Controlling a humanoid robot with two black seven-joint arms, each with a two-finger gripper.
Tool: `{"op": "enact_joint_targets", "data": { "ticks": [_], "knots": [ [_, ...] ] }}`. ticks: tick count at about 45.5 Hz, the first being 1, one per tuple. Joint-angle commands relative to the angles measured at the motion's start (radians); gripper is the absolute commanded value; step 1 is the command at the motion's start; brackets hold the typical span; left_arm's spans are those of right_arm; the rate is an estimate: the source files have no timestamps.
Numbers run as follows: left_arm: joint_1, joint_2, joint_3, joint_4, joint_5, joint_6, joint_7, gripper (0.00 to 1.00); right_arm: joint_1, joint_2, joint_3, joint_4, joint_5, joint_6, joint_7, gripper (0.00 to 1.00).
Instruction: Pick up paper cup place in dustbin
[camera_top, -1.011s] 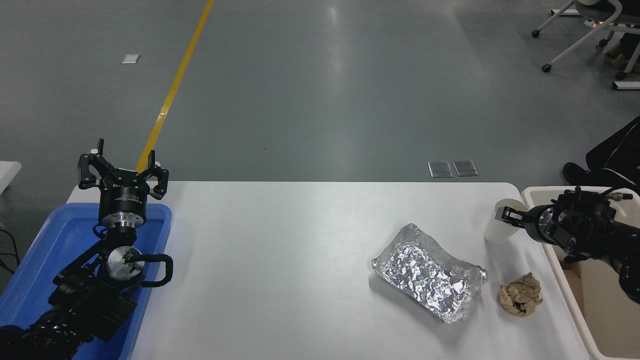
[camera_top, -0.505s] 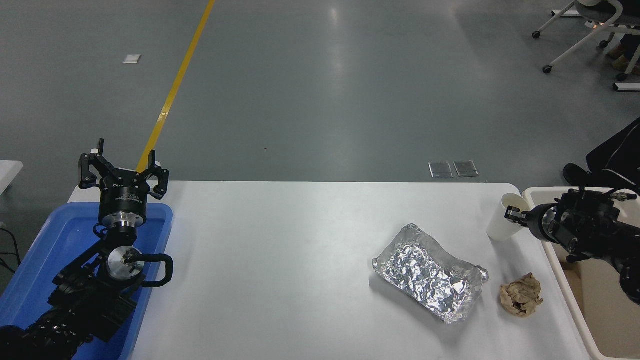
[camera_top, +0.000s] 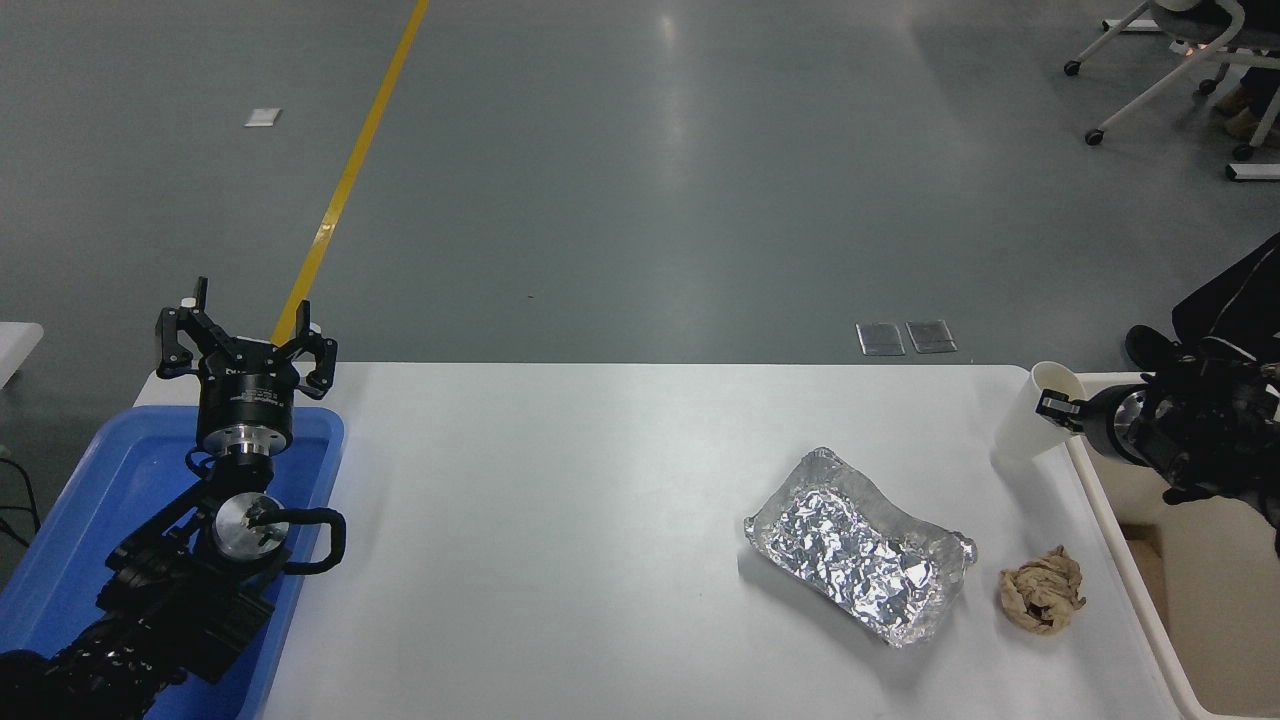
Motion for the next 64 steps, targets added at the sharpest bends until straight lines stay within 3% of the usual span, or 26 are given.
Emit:
{"op": "enact_joint_targets", "data": {
  "ticks": [1, 10, 20, 41, 64],
  "knots": [
    [0.0, 0.0, 0.0, 0.0, 0.0, 0.0, 0.0, 0.99, 0.304, -0.244, -0.033, 0.463, -0.105, 0.057, 0.001, 0.0],
    [0.0, 0.0, 0.0, 0.0, 0.0, 0.0, 0.0, 0.99, 0.645, -0.424, -0.093, 0.788, -0.303, 0.218, 0.001, 0.0],
    [0.0, 0.0, 0.0, 0.0, 0.0, -0.001, 0.0, 0.99, 1.004, -0.517, -0.163, 0.899, -0.335, 0.492, 0.003, 0.0],
    [0.002, 0.001, 0.0, 0.0, 0.0, 0.0, 0.0, 0.99, 1.295, -0.534, -0.169, 0.904, -0.337, 0.494, 0.006, 0.0],
    [0.002, 0.0, 0.0, 0.0, 0.0, -0.001, 0.0, 0.99, 1.167, -0.536, -0.183, 0.835, -0.374, 0.494, 0.003, 0.0]
  ]
}}
